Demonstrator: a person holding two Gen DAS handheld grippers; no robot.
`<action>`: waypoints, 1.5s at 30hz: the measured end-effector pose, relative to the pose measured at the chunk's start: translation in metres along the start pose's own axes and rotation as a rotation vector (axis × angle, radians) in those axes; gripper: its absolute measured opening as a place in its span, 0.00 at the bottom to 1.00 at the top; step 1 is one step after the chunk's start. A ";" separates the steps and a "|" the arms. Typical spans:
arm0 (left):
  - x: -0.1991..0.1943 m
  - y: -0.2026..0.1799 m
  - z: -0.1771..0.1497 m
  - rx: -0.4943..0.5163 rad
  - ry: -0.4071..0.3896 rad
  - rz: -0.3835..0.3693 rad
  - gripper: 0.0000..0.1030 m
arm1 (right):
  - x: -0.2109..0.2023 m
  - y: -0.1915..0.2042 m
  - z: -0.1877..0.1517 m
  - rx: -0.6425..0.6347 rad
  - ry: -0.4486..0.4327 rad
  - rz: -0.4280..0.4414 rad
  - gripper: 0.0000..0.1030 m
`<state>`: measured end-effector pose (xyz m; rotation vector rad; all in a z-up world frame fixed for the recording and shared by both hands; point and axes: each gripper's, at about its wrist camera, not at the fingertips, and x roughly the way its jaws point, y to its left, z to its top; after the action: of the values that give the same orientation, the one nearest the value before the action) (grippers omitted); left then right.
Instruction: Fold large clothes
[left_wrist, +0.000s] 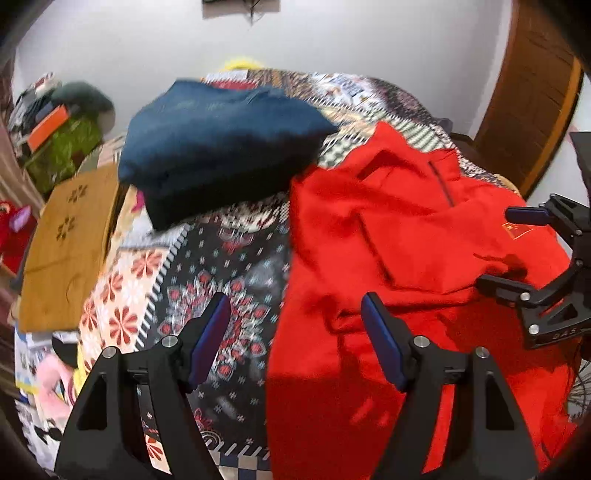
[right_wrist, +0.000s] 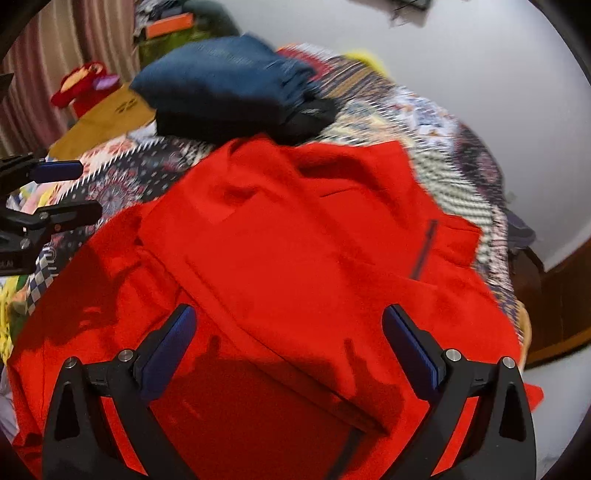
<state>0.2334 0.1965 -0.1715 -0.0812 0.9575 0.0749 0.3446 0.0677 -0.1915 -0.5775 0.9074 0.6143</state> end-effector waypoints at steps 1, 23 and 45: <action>0.003 0.004 -0.003 -0.007 0.008 -0.003 0.70 | 0.007 0.006 0.003 -0.018 0.016 0.003 0.94; 0.055 -0.005 -0.016 0.024 0.106 -0.062 0.70 | 0.049 0.025 0.020 -0.037 0.113 0.187 0.20; 0.080 0.005 0.004 -0.075 0.131 0.001 0.81 | 0.011 -0.016 0.010 0.072 0.004 0.209 0.04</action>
<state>0.2820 0.2044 -0.2344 -0.1560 1.0852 0.1075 0.3662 0.0665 -0.1930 -0.4222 0.9976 0.7651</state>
